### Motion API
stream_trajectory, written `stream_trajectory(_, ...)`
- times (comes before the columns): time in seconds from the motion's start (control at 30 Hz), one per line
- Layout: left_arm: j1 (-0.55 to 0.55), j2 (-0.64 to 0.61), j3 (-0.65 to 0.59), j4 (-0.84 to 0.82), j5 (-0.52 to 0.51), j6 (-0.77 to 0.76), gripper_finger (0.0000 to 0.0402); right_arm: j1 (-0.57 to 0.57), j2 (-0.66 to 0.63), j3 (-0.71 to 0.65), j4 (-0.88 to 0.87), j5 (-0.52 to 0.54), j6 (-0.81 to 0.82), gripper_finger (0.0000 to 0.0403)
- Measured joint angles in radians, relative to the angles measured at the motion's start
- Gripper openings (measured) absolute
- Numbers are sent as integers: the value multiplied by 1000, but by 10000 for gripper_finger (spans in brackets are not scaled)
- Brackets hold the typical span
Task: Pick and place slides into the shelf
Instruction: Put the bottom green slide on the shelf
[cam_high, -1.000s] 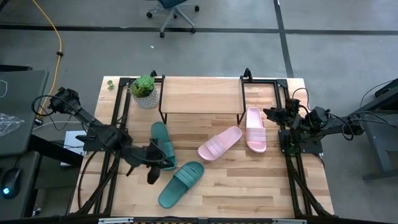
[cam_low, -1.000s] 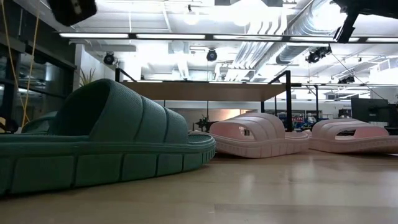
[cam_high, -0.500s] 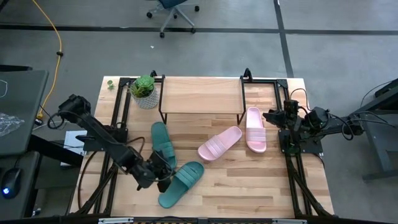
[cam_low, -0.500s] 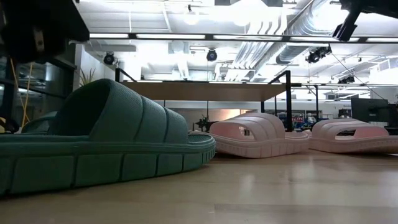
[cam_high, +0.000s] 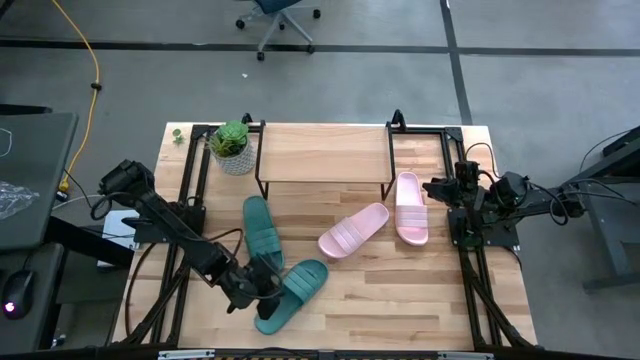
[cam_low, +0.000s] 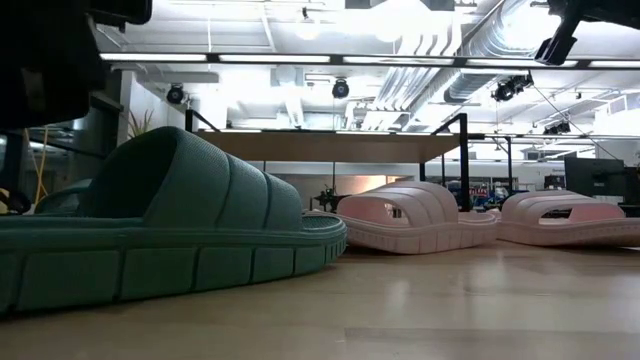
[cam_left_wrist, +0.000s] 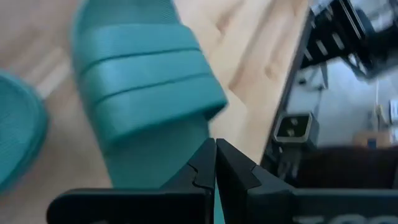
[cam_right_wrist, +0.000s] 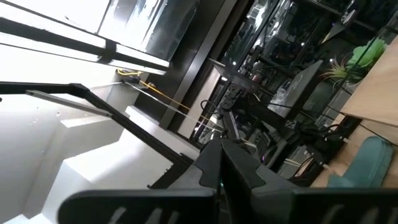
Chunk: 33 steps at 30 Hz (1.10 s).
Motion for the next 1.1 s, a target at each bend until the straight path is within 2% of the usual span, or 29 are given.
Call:
stream_trajectory(0.1,0,0,3,65,23,187,1,0,0,0,-3,-3,-5,0)
stream_trajectory(0.23,-2,0,75,109,65,575,1,0,0,0,-13,-2,-7,0)
stream_trajectory(0.3,-2,0,126,50,88,751,1,0,0,0,-28,-2,-7,0)
stream_trajectory(0.37,-2,0,186,-60,84,864,1,0,0,0,-46,-2,-7,0)
stream_trajectory(0.5,-2,0,292,-300,27,996,0,0,0,0,-92,14,-2,0)
stream_trajectory(0.63,-1,0,347,-414,-51,1125,0,0,0,0,-118,54,0,0)
stream_trajectory(0.87,-1,0,357,-417,-38,1374,0,0,0,0,-150,81,-7,0)
stream_trajectory(1.1,0,35,358,-421,-36,1530,1,0,0,0,-210,84,-7,0)
